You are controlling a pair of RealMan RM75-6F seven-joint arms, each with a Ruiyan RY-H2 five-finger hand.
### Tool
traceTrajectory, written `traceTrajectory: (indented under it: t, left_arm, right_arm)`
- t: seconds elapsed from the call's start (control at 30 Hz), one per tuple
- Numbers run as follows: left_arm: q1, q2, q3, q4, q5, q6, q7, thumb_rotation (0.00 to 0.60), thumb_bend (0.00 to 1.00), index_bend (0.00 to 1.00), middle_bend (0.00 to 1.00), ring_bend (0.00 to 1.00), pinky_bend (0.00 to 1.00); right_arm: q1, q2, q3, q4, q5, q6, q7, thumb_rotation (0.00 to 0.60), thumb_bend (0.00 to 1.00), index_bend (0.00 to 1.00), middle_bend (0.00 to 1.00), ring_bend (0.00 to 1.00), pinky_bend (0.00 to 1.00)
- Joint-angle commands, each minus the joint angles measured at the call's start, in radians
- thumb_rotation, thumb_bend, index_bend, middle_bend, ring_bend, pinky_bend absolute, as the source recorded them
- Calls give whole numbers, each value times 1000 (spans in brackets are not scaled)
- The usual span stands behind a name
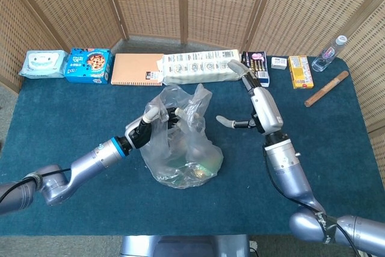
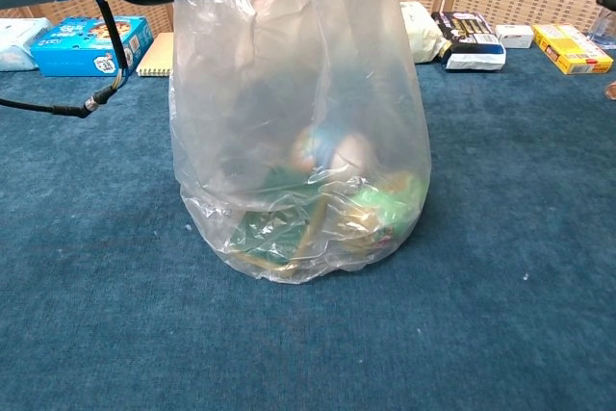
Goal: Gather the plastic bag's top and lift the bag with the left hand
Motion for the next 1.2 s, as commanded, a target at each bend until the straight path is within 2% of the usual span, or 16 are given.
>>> traceTrajectory:
  t: [0.03,0.63,1.0,1.2]
  left_arm:
    - [-2,0,1,-2,-1,-4,3,0,172,341,228,388,230]
    - [-45,-21,-23,-29,-30,-56,60,0,173,341,228,387,227]
    - [-86,-54,-58,-47,-48,-93,92,0,174,341,228,346,186]
    - [-102,-64,-56,-47,-56,-128,105,0,174,341,228,345,185]
  right_arm:
    - [2,4,1,-7,-4,2,-5,600,22,17,65,12,49]
    - [69,3,29,-26,83,-24,-99,600,22,16,65,12,49]
    - [115,-23,31,1,146,-32,-156,600,22,17,65,12,49]
    - [129,-30,45,4,165,-18,-167,600,22,17,66,12,49]
